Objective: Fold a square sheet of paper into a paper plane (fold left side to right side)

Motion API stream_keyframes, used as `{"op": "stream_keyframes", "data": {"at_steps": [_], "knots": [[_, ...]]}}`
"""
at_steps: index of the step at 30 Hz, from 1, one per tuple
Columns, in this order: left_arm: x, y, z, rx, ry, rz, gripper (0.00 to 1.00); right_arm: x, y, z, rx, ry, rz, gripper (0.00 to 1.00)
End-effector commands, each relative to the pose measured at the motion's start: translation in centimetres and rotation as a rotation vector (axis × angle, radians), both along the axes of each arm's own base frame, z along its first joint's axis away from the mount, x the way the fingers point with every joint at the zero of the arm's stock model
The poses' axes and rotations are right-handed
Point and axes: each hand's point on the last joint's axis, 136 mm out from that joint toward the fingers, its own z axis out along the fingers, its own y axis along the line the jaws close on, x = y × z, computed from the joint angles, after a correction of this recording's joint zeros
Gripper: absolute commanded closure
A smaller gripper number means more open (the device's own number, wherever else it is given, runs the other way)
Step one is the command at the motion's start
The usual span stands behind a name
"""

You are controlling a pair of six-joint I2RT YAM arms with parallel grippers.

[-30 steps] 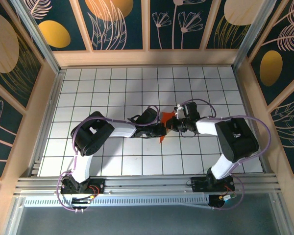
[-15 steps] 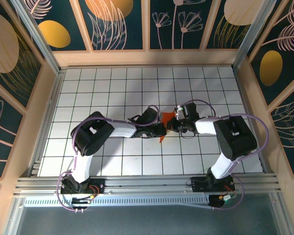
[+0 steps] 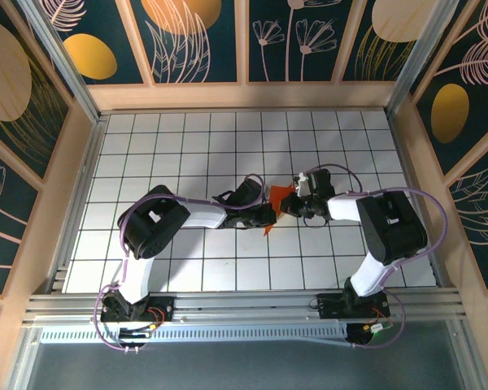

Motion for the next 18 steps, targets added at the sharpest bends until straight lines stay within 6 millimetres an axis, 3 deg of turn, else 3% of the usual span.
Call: {"op": "stream_keyframes", "data": {"at_steps": [1, 10, 18], "knots": [[-2.3, 4.5, -6.2, 0.227, 0.121, 0.028, 1.00, 2.1, -2.6, -1.1, -0.100, -0.024, -0.073, 1.00], [-2.3, 4.5, -6.2, 0.222, 0.120, 0.027, 1.00, 4.1, -4.2, -0.6, -0.092, -0.043, -0.108, 1.00], [-2.1, 4.0, -5.7, 0.192, 0.110, 0.030, 1.00, 3.8, -3.3, 3.4, -0.012, -0.107, -0.086, 1.00]]}}
